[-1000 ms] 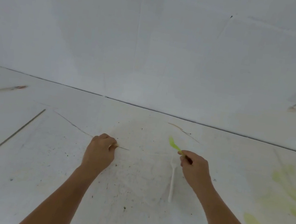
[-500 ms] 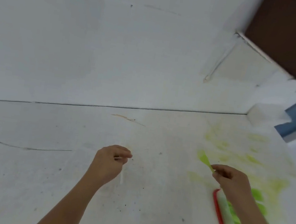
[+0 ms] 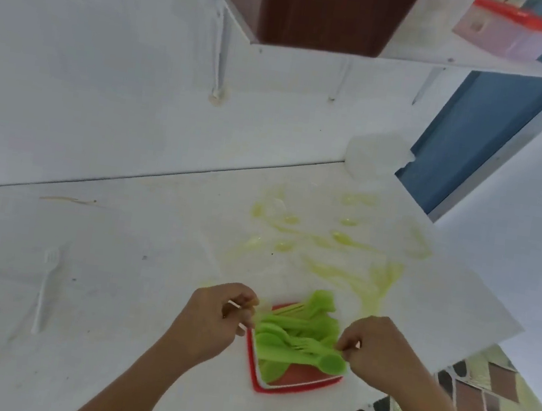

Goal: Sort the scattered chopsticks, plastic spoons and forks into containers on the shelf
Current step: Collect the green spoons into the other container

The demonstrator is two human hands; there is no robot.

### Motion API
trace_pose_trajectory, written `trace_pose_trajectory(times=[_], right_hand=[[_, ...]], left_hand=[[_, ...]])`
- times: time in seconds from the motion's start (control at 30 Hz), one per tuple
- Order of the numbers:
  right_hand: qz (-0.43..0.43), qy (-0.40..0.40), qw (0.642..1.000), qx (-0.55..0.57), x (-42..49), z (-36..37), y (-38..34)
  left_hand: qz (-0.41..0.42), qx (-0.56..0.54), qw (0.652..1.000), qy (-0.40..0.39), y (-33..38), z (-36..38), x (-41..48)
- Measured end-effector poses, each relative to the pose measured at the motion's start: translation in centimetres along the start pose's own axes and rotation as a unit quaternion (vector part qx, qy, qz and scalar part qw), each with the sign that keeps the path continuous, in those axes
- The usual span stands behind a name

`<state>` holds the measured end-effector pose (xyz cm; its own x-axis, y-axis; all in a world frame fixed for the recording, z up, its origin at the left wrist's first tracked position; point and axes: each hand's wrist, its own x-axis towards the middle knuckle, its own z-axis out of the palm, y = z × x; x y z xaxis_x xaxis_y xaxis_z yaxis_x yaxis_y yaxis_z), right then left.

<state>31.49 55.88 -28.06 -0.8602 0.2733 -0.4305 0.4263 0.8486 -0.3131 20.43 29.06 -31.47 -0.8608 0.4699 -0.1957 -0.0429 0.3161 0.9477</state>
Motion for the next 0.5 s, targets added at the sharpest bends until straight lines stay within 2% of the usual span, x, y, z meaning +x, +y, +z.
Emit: trace_pose_trajectory(times=[0.07, 0.17, 0.37, 0.5], right_hand=[[-0.081, 0.007, 0.996, -0.035, 1.2, 1.5, 0.7], [-0.194, 0.011, 0.981, -0.020, 2.4, 3.5, 1.5], [-0.277, 0.005, 0.959, -0.064, 4.5, 3.8, 1.1], [-0.302, -0.010, 0.952, -0.059, 5.3, 4.5, 1.0]], left_hand=[[0.005, 0.052, 0.998, 0.030, 0.1, 2.8, 0.4], [-0.012, 0.101, 0.992, 0.076, 0.6, 5.3, 0.5], [-0.061, 0.109, 0.978, 0.166, 1.1, 5.4, 0.4], [-0.087, 0.107, 0.976, 0.169, 0.4, 4.2, 0.4]])
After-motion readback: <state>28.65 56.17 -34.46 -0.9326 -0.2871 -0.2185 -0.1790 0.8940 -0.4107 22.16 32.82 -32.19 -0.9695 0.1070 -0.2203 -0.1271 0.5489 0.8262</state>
